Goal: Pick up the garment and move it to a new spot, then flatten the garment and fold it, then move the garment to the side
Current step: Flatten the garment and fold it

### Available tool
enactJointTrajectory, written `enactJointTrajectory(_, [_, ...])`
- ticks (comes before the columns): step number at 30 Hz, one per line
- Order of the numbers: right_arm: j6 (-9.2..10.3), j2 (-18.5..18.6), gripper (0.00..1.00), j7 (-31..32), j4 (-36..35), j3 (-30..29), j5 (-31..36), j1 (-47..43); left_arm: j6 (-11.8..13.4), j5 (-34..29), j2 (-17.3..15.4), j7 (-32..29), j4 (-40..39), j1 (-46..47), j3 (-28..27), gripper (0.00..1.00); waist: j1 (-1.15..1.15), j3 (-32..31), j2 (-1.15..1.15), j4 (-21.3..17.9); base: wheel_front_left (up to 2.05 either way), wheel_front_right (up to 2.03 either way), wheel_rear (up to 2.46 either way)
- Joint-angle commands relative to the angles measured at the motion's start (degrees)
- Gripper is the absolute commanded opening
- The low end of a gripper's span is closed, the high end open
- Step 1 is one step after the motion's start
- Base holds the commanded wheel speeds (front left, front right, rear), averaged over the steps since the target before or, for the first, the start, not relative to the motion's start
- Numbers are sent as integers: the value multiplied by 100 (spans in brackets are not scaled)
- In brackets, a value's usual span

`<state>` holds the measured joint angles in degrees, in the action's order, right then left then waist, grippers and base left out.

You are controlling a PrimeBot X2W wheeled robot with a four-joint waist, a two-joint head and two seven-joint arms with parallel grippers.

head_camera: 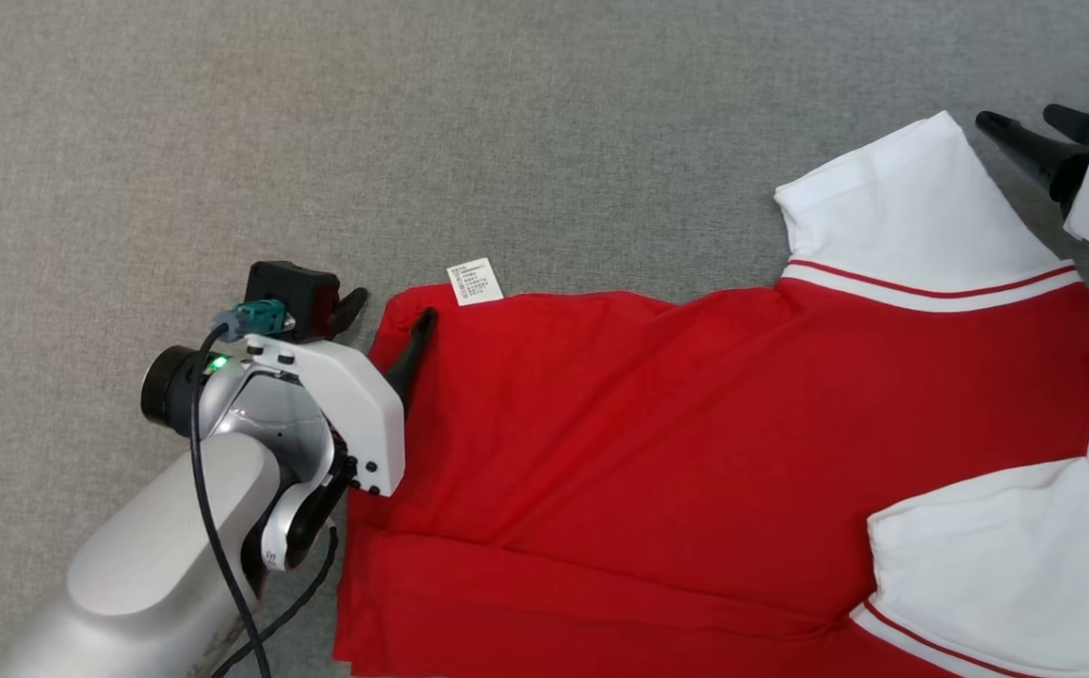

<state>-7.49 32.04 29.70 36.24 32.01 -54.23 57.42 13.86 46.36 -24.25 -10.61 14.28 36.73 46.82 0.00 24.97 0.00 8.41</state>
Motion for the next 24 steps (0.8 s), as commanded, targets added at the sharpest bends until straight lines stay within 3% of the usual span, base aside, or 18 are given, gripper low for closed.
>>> enactJointTrajectory(1, [-2, -32, 100, 48, 84, 62, -60, 60, -27, -38, 8, -23, 46, 96, 8, 100, 0, 73, 0, 64, 0, 0, 0])
enactJointTrajectory(11, [-2, -213, 100, 322, 480, 470, -550, 196, -224, 34, 201, -179, 395, 230, 184, 100, 0, 178, 0, 150, 0, 0, 0])
enactJointTrajectory(12, [-2, -222, 67, 367, 483, 515, -591, 190, -236, 41, 216, -188, 413, 238, 205, 100, 0, 179, 0, 148, 0, 0, 0])
enactJointTrajectory(14, [-2, -220, 28, 391, 466, 579, -667, 196, -284, 39, 246, -173, 428, 256, 232, 100, 0, 178, 0, 143, 0, 0, 0])
enactJointTrajectory(15, [-2, -222, 7, 385, 451, 617, -696, 194, -288, 34, 261, -158, 432, 265, 243, 93, 0, 175, 0, 138, 0, 0, 0])
enactJointTrajectory(16, [-2, -223, 0, 382, 429, 665, -729, 186, -306, 35, 269, -155, 441, 270, 250, 62, 0, 169, 0, 133, 0, 0, 0])
enactJointTrajectory(18, [-2, -198, 0, 359, 388, 736, -792, 175, -337, 44, 271, -157, 454, 272, 261, 6, 0, 154, 0, 124, 0, 0, 0])
enactJointTrajectory(19, [-2, -185, 0, 330, 359, 779, -819, 169, -334, 49, 268, -160, 460, 271, 264, 0, 0, 144, 0, 118, 0, 0, 0])
enactJointTrajectory(24, [-2, -157, 0, 160, 222, 963, -977, 139, -328, 64, 207, -93, 468, 258, 225, 0, 0, 49, 0, 97, 0, 0, 0])
